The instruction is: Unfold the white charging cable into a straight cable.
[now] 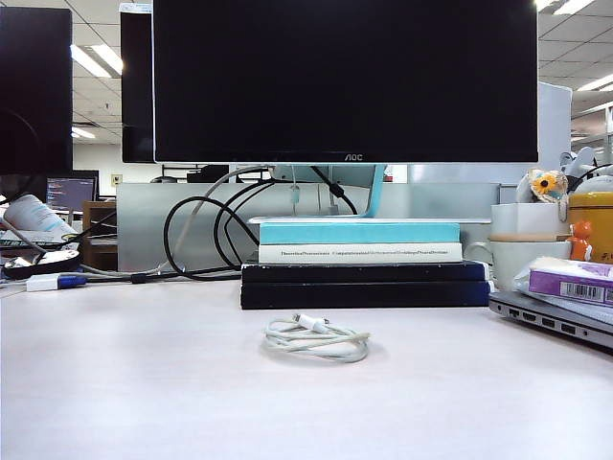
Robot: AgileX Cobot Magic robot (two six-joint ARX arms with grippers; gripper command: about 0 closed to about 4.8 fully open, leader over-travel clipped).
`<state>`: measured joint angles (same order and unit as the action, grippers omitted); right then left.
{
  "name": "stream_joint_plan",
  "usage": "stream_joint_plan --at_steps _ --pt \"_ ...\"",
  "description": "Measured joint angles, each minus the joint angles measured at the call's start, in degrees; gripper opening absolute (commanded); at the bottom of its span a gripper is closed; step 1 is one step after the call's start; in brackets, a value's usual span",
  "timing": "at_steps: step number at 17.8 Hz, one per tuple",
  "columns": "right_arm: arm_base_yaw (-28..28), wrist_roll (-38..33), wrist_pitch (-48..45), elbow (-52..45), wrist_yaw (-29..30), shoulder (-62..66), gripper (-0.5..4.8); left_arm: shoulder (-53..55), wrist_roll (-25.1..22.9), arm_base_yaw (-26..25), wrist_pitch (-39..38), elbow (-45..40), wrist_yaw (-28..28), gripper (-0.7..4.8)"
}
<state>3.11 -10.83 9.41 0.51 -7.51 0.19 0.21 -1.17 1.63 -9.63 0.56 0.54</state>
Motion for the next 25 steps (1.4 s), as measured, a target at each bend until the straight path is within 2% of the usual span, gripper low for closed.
stream_joint_plan --at_steps 5,6,7,8,10,12,15,18,20,22,25 --pt "0.0 -0.6 0.0 0.0 0.0 0.0 -0.01 0.0 3.9 0.0 0.0 0.0 -0.5 -0.06" --pt "0.0 -2.2 0.0 0.0 0.0 0.0 -0.01 0.0 7.6 0.0 0.5 0.0 -3.2 -0.06" --pt "0.0 -5.6 -0.1 0.1 2.4 0.0 -0.01 0.0 13.7 0.0 2.6 0.0 -9.2 -0.06" --pt "0.0 -6.8 -0.2 0.6 5.9 0.0 -0.02 0.0 18.4 0.3 5.1 0.1 -12.1 -0.06" --pt "-0.1 -7.6 -2.2 3.7 10.7 0.0 -0.02 0.0 22.0 0.8 5.3 1.6 -13.0 -0.06" --pt "0.0 -7.8 -5.0 10.2 7.9 0.3 -0.02 1.6 22.5 1.7 4.5 7.0 -13.1 -0.06" --pt "0.0 -7.8 -6.6 14.8 7.1 5.6 -0.02 9.8 17.4 1.7 4.0 16.0 -13.0 -0.06" --pt "0.0 -7.2 -6.6 18.9 9.4 13.6 -0.02 20.0 11.6 1.7 3.5 24.2 -13.2 -0.06" --pt "0.0 -3.4 -6.5 24.0 16.7 22.6 -0.02 32.7 2.8 1.7 2.1 33.0 -16.9 -0.06" --pt "0.0 5.1 -5.3 29.5 26.9 29.5 -0.02 41.5 -6.5 1.8 -0.5 38.7 -20.9 -0.06" --pt "-0.2 9.4 1.0 36.3 37.2 38.9 -0.02 53.1 -14.8 4.5 -3.8 43.6 -25.0 -0.06"
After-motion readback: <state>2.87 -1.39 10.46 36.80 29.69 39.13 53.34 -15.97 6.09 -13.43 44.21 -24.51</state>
